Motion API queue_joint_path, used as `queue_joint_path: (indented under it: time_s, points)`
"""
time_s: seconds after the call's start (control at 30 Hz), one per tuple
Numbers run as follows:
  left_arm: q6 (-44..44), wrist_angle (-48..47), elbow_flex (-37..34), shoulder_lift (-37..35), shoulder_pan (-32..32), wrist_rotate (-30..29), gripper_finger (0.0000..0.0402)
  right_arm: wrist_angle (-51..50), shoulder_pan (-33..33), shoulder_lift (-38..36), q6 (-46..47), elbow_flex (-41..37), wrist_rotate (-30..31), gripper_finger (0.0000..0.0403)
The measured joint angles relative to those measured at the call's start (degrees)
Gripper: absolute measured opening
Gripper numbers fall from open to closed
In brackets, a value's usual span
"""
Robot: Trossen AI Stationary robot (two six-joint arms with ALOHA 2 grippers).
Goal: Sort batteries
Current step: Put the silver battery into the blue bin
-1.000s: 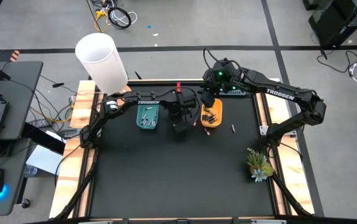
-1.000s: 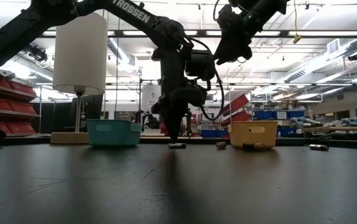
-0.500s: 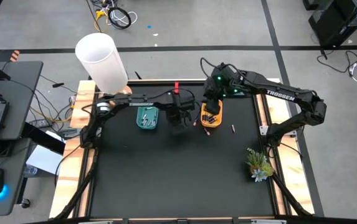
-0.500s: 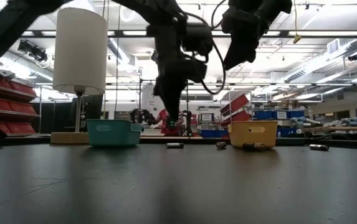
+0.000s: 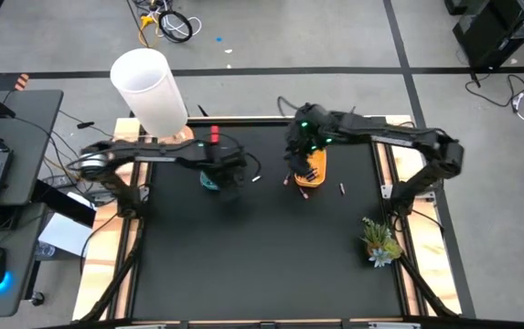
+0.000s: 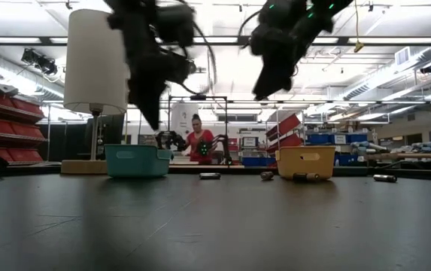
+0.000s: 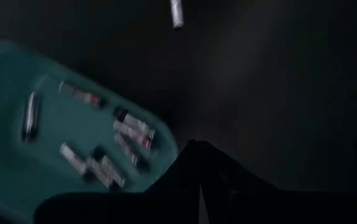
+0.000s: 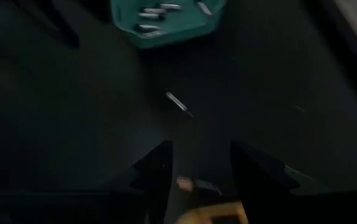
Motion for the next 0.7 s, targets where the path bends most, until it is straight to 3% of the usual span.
queue_joint_path:
  time_s: [0.2, 0.37, 0.7]
  points:
    - [-7.35, -0.13, -6.20, -14.91, -0.40, -1.92, 0.0016, 8.89, 2.73, 9.50, -0.31, 0.47, -4.57, 0.0172]
    - [-10.26, 0.06, -7.03, -23.87, -0.42, -4.36, 0.0016, 9.53, 4.52, 15.52, -6.14, 0.57, -5.62, 0.0187]
    - [-12.03, 0.53, -7.02, -30.50, -1.73, -7.20, 0.0017, 14.16, 5.30, 23.52, -16.43, 0.66, -0.10, 0.0240]
